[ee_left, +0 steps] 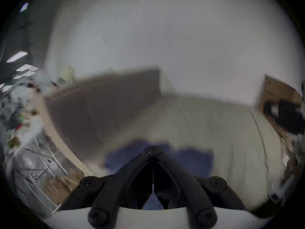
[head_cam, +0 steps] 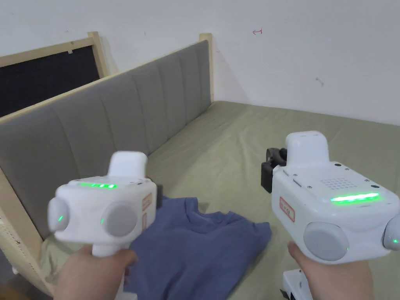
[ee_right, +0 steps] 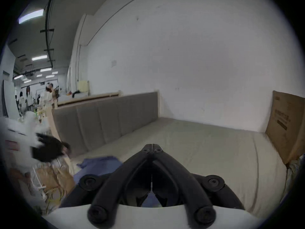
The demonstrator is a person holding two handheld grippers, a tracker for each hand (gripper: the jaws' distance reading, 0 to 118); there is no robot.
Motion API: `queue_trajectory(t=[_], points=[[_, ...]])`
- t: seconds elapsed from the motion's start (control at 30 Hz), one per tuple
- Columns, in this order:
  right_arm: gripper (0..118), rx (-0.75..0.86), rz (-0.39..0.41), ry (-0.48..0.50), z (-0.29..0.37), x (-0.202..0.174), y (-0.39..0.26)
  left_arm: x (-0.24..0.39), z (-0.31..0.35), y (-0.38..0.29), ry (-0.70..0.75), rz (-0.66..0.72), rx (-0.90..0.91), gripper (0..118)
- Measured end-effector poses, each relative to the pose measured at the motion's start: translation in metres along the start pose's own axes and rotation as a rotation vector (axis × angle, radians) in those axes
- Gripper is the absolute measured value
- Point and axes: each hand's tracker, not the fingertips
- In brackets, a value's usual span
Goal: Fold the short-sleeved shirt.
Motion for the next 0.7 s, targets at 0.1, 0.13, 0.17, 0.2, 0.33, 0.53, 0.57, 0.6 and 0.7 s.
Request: queue_trajectory(t=[0.1,0.13,0.17,0.2,0.33,0.53,0.57,0.6,0.7], points=[[0,-0.018,0.010,-0.014,0.003,0.008,-0.019,0.021,-0.072,-0.021,-0.178,-0.087,-0.311,0],[0,-0.041,0.015,-0.020,0.002,0.012,-0.024,0.026,-0.090,-0.029,-0.190,-0.080,-0.366,0],[0,-0.067,0.013,-0.016,0.002,0.016,-0.029,0.033,-0.107,-0.037,-0.175,-0.092,-0.414,0],[0,-0.087,0.008,-0.013,0.001,0.020,-0.033,0.039,-0.122,-0.044,-0.169,-0.118,-0.447,0],[0,-0.132,-0.012,-0.034,0.000,0.035,-0.043,0.044,-0.172,-0.064,-0.104,-0.160,-0.584,117],[0,-0.180,-0.008,-0.043,-0.001,0.045,-0.057,0.045,-0.202,-0.087,-0.093,-0.101,-0.568,117],[0,-0.190,-0.001,-0.046,-0.001,0.045,-0.060,0.043,-0.213,-0.097,-0.107,-0.079,-0.566,118],[0,-0.197,0.002,-0.047,-0.002,0.046,-0.062,0.040,-0.219,-0.101,-0.098,-0.074,-0.544,118],[0,-0.220,-0.013,-0.043,-0.003,0.047,-0.068,0.034,-0.217,-0.110,-0.105,0.045,-0.426,118]])
